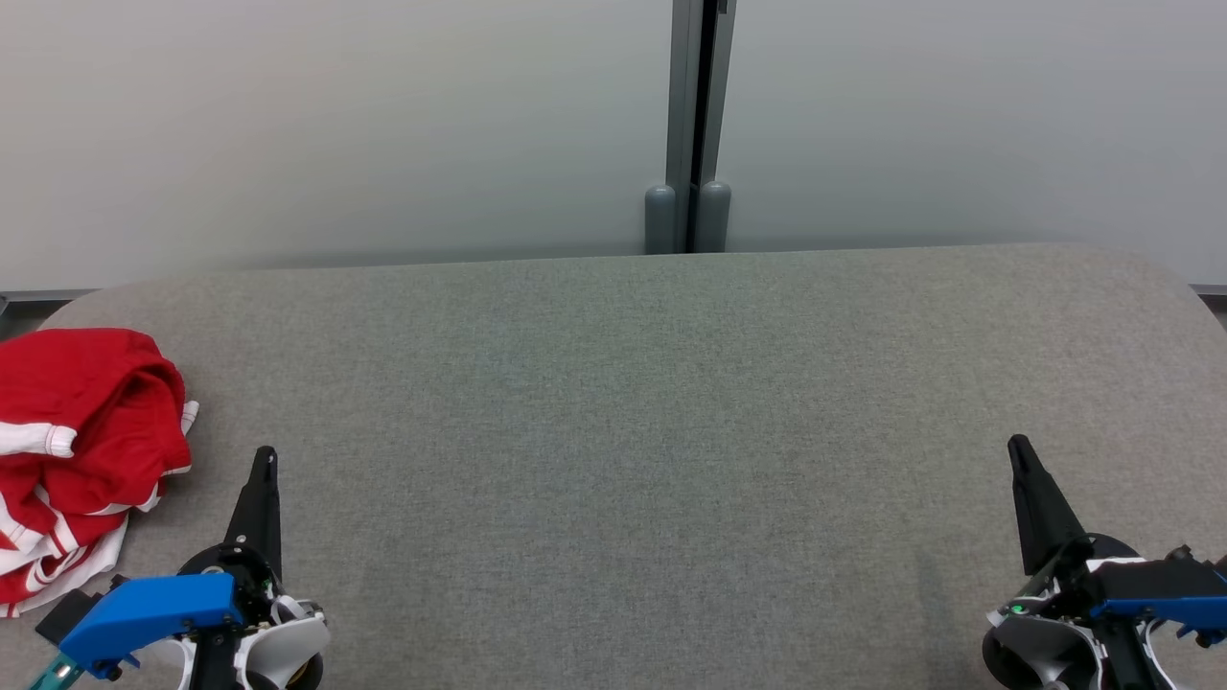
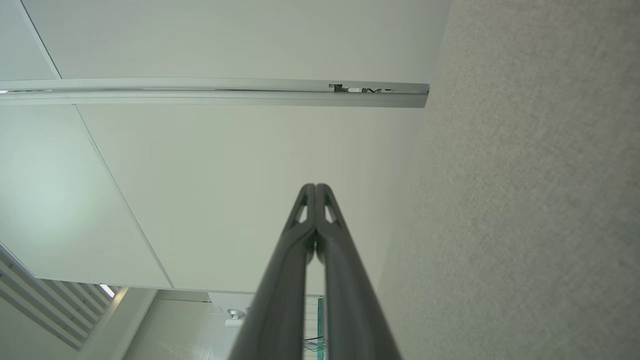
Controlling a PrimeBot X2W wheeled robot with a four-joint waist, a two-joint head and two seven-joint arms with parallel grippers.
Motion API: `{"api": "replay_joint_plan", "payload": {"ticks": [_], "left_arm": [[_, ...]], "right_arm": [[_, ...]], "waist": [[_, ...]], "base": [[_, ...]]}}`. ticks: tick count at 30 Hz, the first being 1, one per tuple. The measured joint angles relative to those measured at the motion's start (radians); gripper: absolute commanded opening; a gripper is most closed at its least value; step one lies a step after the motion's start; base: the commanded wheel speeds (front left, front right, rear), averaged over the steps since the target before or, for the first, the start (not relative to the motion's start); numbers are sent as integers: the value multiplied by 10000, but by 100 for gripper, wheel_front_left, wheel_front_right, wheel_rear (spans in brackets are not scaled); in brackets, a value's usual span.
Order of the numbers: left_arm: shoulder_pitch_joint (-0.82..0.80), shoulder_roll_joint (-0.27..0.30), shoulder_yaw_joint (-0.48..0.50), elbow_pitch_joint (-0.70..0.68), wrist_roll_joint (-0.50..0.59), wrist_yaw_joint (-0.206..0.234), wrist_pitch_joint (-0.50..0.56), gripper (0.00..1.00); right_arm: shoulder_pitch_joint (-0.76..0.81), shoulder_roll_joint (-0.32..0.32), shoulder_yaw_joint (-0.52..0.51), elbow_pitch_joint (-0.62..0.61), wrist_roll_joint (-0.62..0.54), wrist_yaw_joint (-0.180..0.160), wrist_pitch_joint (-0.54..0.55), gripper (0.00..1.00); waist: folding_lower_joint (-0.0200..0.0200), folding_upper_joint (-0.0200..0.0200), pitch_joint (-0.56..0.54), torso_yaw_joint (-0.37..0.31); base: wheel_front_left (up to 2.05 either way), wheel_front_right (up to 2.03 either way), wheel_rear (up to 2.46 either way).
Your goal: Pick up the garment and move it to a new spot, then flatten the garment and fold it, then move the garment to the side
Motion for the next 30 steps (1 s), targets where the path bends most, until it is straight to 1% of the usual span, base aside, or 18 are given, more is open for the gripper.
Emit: {"api": "replay_joint_plan", "payload": {"ticks": [30], "left_arm": [[0,0,0,0,0,0,0,0]], "right_arm": [[0,0,0,0,0,0,0,0]], "waist": [[0,0,0,0]], "base": [[0,0,0]]}}
